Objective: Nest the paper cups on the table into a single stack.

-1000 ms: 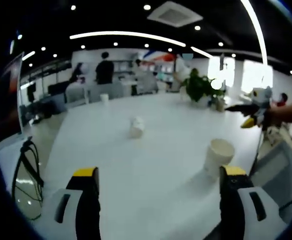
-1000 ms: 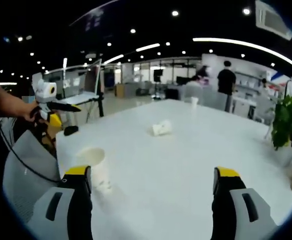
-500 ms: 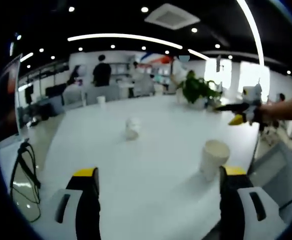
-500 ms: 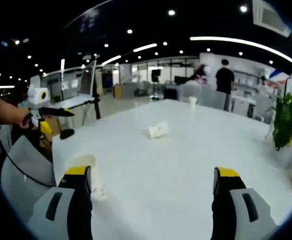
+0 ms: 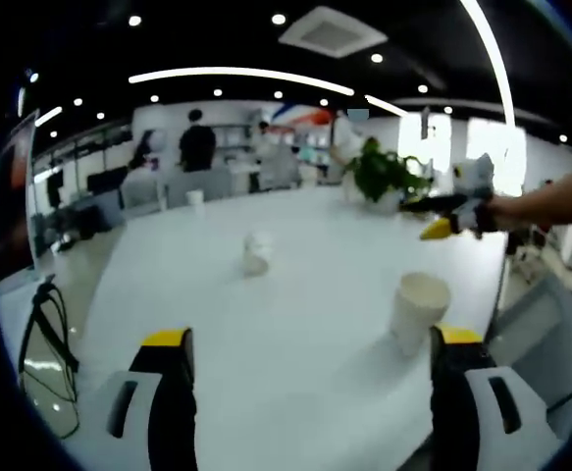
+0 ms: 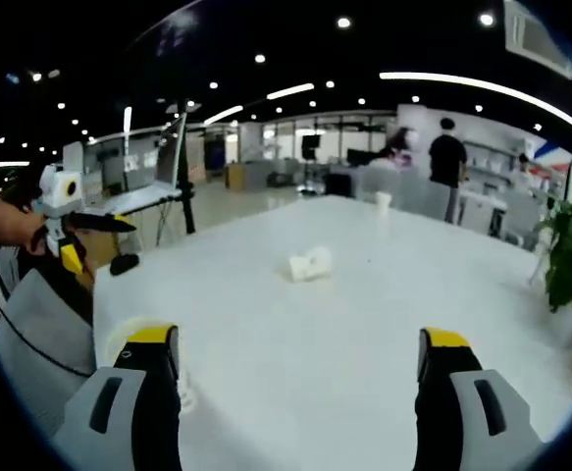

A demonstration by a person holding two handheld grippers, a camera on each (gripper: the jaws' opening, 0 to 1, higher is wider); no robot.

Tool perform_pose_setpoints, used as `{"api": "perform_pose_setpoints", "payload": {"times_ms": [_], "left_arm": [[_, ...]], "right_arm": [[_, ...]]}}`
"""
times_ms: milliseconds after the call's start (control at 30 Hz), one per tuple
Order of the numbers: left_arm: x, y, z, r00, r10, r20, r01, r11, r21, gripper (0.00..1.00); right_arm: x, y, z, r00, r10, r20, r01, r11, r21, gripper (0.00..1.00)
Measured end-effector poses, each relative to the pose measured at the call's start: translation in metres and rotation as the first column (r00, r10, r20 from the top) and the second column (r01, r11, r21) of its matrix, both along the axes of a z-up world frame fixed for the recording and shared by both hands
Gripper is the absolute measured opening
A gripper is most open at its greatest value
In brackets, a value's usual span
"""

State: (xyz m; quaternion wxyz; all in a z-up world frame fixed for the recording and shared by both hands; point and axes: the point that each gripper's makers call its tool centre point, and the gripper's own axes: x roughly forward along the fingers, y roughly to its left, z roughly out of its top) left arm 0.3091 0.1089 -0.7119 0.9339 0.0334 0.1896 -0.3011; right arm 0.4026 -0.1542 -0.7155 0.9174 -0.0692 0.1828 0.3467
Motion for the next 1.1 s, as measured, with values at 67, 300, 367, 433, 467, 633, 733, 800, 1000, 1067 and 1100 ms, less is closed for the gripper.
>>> {"api": "perform_pose_setpoints", "payload": {"times_ms": [67, 300, 367, 433, 467, 633, 733, 800, 1000, 1067, 1100], "left_arm": [[-0.002, -0.002, 0.0, 1.0, 0.003, -0.003, -0.003, 1.0, -0.006, 0.98], [-0.008, -0.009, -0.008, 1.0, 0.002, 0.009, -0.002, 1.0, 0.005, 0.98], [-0.009, -0.009, -0.01, 1.0, 0.001, 0.009, -0.001, 1.0, 0.007, 0.98], [-0.009, -0.009, -0.011, 1.0, 0.002, 0.005, -0.002, 1.0, 0.003, 0.98], [-0.01, -0.01, -0.011, 1.0, -0.004, 0.008, 0.004, 1.0, 0.002, 0.98], [-0.009, -0.012, -0.018, 1.0, 0.0, -0.001, 0.0, 1.0, -0.009, 0.98], [-0.01, -0.014, -0.026, 1.0, 0.004, -0.016, -0.004, 1.0, 0.027, 0.97], [-0.011, -0.015, -0.026, 1.0, 0.0, -0.007, 0.0, 0.999, 0.032, 0.96], [-0.009, -0.014, -0.036, 0.999, 0.007, -0.042, -0.006, 1.0, 0.023, 0.95], [-0.01, -0.015, -0.036, 0.999, 0.006, -0.037, -0.005, 1.0, 0.031, 0.94], [-0.01, -0.015, -0.036, 0.999, 0.005, -0.037, -0.003, 0.999, 0.031, 0.94]], "right_arm": [[0.004, 0.003, -0.002, 1.0, 0.0, -0.01, 0.0, 1.0, 0.011, 1.0], [0.022, 0.008, -0.004, 0.999, -0.026, -0.035, 0.027, 0.999, 0.031, 1.0], [0.027, 0.007, -0.014, 0.998, -0.036, -0.055, 0.037, 0.999, 0.016, 1.0], [0.028, 0.009, -0.019, 0.998, -0.034, -0.059, 0.035, 0.999, 0.01, 1.0], [0.029, 0.009, -0.023, 0.998, -0.029, -0.057, 0.028, 1.0, -0.009, 1.0], [0.037, 0.012, -0.028, 0.998, -0.027, -0.061, 0.025, 0.999, -0.02, 1.0], [0.044, 0.017, -0.026, 0.998, -0.018, -0.055, 0.017, 1.0, -0.018, 1.0], [0.049, 0.021, -0.023, 0.999, -0.011, -0.048, 0.01, 1.0, -0.018, 1.0], [0.063, 0.03, -0.023, 0.999, -0.006, -0.05, 0.006, 1.0, 0.0, 1.0], [0.068, 0.033, -0.024, 0.998, -0.008, -0.055, 0.008, 1.0, 0.008, 1.0], [0.07, 0.035, -0.024, 0.998, -0.008, -0.055, 0.008, 1.0, 0.01, 1.0]]}}
